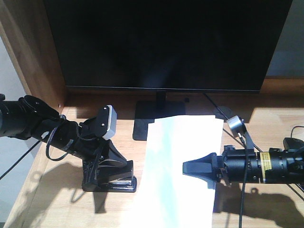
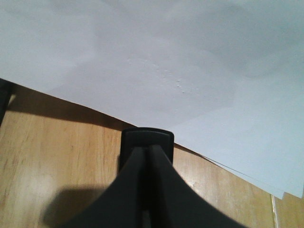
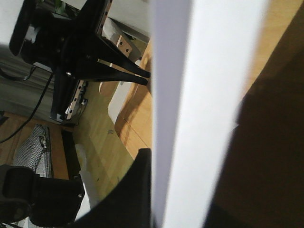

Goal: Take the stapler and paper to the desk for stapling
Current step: 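Lay the paper flat beside the stapler with the right gripper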

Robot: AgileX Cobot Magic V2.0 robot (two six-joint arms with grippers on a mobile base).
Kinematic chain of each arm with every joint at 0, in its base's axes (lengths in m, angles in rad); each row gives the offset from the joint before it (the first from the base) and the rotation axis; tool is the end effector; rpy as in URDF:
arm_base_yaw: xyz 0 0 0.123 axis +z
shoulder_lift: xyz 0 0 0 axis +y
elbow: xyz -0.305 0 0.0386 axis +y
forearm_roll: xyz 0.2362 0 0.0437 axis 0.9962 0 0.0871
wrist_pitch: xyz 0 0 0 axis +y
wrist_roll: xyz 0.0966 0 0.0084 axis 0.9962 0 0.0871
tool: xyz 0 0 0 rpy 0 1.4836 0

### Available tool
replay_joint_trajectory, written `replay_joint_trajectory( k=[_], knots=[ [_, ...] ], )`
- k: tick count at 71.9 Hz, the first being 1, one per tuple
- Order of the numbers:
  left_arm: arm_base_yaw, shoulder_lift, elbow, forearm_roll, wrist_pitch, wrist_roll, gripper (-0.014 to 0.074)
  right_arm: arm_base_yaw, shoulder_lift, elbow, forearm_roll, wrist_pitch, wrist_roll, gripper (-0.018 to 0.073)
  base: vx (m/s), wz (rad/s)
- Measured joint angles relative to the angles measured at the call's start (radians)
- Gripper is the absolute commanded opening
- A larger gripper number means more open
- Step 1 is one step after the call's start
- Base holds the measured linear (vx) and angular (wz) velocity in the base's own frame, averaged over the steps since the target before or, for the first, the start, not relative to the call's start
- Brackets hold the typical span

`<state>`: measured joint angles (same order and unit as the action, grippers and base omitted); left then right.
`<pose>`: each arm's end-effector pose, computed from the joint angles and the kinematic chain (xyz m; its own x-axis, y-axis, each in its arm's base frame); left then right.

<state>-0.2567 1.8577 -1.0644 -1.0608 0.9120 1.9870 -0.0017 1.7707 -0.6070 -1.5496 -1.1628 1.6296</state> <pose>0.3128 -0.1513 0.1999 -0.0217 0.6906 -0.7229 0.9992 0.0389 0.0072 0.2521 0.0885 0.1817 -0.9037 0.0460 -0.4258 -0.3749 0.3954 0.8385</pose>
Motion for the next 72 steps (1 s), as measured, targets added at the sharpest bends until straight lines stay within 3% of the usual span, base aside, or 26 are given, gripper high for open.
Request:
replay_joint_trajectory(
  k=[32, 72],
  knots=[
    [0.0, 0.0, 0.0, 0.0, 0.0, 0.0, -0.0008, 0.079, 0.037, -0.001, 0.021, 0.006, -0.058, -0.0001, 0.0, 0.0],
    [0.0, 0.0, 0.0, 0.0, 0.0, 0.0, -0.0007, 0.079, -0.025, -0.001, 0.02, 0.006, -0.065, -0.0001, 0.0, 0.0]
  ],
)
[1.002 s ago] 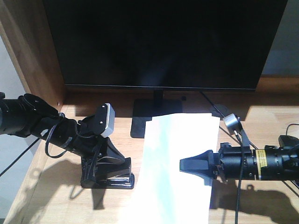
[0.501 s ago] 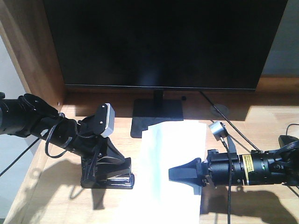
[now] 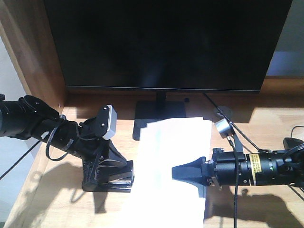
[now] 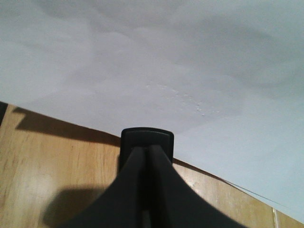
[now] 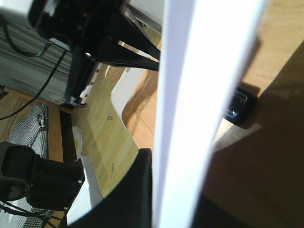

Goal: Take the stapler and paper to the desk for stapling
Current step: 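Lay the paper flat beside the stapler with the right gripper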

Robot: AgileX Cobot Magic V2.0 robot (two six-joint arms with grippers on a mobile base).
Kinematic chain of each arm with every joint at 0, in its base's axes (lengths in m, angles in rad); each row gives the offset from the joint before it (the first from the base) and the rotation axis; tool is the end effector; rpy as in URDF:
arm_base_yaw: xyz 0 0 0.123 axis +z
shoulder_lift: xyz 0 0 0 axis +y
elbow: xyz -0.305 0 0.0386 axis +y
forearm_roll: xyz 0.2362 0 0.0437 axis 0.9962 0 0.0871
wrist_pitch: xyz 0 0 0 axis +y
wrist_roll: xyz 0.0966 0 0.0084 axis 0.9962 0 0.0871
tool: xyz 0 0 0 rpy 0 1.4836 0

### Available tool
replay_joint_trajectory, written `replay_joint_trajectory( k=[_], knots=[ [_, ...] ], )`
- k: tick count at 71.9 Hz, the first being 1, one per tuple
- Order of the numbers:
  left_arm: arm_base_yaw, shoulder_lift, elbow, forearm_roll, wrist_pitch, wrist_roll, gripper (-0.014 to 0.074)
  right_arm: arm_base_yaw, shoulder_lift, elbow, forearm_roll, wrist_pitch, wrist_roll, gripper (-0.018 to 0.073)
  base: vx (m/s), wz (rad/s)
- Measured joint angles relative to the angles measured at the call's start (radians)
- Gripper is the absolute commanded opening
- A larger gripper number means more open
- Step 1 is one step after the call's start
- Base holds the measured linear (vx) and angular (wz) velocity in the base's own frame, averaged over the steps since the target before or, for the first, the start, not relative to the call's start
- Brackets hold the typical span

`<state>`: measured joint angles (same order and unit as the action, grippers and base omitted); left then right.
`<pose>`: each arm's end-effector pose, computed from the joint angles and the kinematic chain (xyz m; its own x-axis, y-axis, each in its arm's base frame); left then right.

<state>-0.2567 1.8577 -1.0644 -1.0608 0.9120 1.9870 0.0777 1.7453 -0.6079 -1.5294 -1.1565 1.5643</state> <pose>0.3128 -0.1513 0.1999 -0.0217 0.6906 -0.7229 0.9992 0.0389 0.0072 0.2448 0.1080 0.1886 -0.8643 -0.0284 -0.5022 -0.4764 0.3666 0.7992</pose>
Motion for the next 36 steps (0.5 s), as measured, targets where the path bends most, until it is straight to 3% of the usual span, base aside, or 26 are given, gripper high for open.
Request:
replay_joint_trajectory(
  k=[22, 36],
  knots=[
    [0.0, 0.0, 0.0, 0.0, 0.0, 0.0, -0.0007, 0.0, -0.011, 0.0, 0.006, -0.001, -0.008, -0.0001, 0.0, 0.0],
    [0.0, 0.0, 0.0, 0.0, 0.0, 0.0, -0.0007, 0.0, -0.002, 0.0, 0.068, -0.003, -0.014, -0.0001, 0.0, 0.0]
  ],
)
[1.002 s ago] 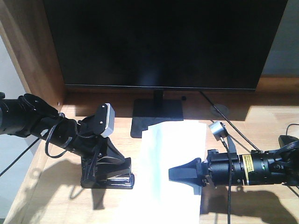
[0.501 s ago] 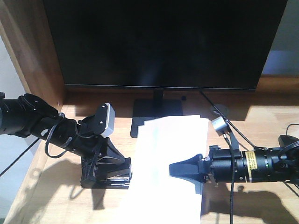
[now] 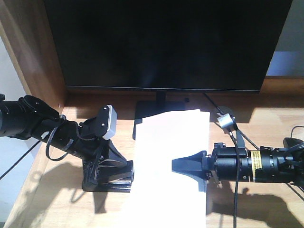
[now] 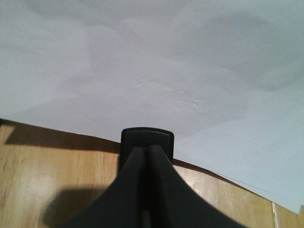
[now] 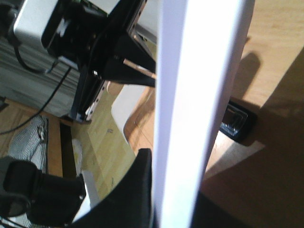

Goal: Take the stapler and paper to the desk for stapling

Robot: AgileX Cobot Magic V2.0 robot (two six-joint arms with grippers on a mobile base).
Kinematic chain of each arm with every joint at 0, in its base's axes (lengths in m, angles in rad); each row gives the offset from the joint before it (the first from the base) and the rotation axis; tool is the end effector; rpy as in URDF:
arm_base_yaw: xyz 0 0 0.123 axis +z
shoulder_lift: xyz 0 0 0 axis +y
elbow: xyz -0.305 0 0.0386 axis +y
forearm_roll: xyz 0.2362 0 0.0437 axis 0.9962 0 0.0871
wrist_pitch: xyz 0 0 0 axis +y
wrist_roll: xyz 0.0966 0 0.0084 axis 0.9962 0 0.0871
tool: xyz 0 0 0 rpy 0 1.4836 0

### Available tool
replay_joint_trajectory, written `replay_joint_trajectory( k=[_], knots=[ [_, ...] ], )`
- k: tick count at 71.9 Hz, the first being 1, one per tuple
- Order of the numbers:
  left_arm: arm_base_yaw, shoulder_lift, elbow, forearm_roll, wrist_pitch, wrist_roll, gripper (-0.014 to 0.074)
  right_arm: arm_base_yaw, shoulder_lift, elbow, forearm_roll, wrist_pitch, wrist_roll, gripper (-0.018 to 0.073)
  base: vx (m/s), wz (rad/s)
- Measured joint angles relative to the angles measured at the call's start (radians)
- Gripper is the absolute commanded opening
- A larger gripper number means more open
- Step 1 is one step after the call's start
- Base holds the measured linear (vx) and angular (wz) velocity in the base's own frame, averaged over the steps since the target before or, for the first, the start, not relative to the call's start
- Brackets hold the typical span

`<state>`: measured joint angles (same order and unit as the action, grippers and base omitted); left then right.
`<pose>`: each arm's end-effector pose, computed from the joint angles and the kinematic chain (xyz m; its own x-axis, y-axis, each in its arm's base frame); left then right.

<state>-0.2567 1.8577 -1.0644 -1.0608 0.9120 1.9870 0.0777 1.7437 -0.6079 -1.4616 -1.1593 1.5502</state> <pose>0.3128 -0.1513 0.1999 -0.0217 0.6906 -0.7229 0.9992 0.0389 0.0072 0.2498 0.1080 0.1922 -0.8580 0.0343 -0.5125 -0.4667 0.3646 0.8057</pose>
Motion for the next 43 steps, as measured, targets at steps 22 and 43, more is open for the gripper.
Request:
replay_joint_trajectory(
  k=[22, 43],
  knots=[
    [0.0, 0.0, 0.0, 0.0, 0.0, 0.0, -0.0007, 0.0, 0.129, 0.0, 0.084, 0.003, -0.03, -0.0001, 0.0, 0.0],
    [0.0, 0.0, 0.0, 0.0, 0.0, 0.0, -0.0007, 0.0, 0.198, 0.0, 0.164, 0.003, -0.055, -0.0001, 0.0, 0.0]
  ],
)
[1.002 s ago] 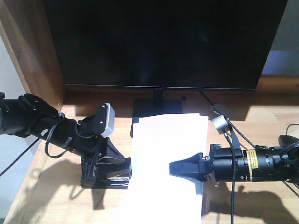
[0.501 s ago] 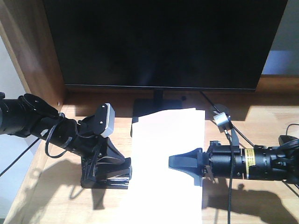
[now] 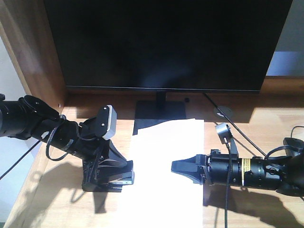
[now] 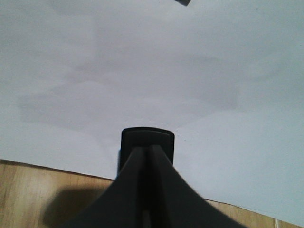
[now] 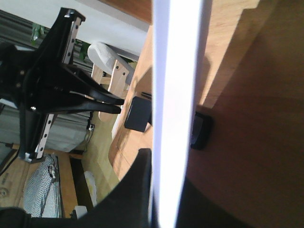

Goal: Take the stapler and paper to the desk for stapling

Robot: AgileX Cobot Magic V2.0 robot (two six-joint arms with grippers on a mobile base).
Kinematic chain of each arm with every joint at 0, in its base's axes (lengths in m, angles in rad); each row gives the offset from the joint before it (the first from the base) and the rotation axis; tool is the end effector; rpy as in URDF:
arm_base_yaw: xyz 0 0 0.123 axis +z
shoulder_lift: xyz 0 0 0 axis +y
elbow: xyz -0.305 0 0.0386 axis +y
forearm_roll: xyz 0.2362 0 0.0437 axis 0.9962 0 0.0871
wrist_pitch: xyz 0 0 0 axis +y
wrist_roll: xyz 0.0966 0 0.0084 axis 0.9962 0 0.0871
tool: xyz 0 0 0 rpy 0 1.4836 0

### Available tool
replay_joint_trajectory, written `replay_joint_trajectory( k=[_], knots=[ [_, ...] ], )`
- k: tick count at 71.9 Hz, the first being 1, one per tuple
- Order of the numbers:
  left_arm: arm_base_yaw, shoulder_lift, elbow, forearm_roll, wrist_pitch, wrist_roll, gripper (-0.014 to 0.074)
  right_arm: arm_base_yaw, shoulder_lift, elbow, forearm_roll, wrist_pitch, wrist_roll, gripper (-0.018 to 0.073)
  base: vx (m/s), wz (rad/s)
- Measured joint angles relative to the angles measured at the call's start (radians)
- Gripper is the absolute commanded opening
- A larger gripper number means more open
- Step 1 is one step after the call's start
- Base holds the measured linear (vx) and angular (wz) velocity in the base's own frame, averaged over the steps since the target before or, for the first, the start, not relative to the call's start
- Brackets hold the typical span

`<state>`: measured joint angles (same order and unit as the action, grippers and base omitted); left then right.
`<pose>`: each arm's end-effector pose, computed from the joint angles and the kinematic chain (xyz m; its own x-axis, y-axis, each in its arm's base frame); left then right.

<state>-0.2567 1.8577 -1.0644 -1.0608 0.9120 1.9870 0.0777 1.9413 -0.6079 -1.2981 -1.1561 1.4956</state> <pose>0.3128 -0.1513 0.1999 -0.0217 0.6906 -0.7229 0.9992 0.0389 0.0072 0.2721 0.1069 0.1446 -0.9119 0.1691 -0.3740 -0.2879 0.3860 0.8764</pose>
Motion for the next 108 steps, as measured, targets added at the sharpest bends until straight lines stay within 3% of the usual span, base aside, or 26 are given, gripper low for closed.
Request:
replay_joint_trajectory(
  k=[10, 29, 51, 108],
  knots=[
    [0.0, 0.0, 0.0, 0.0, 0.0, 0.0, -0.0007, 0.009, 0.026, 0.0, 0.031, 0.0, -0.002, -0.0001, 0.0, 0.0],
    [0.0, 0.0, 0.0, 0.0, 0.0, 0.0, -0.0008, 0.093, 0.093, -0.001, 0.161, 0.001, -0.022, -0.0001, 0.0, 0.0],
    [0.0, 0.0, 0.0, 0.0, 0.0, 0.0, -0.0008, 0.1, 0.15, -0.005, 0.26, 0.004, -0.035, -0.0001, 0.0, 0.0],
    [0.0, 0.0, 0.0, 0.0, 0.0, 0.0, -0.0008, 0.1, 0.154, -0.005, 0.285, 0.006, -0.047, -0.0001, 0.0, 0.0]
  ],
)
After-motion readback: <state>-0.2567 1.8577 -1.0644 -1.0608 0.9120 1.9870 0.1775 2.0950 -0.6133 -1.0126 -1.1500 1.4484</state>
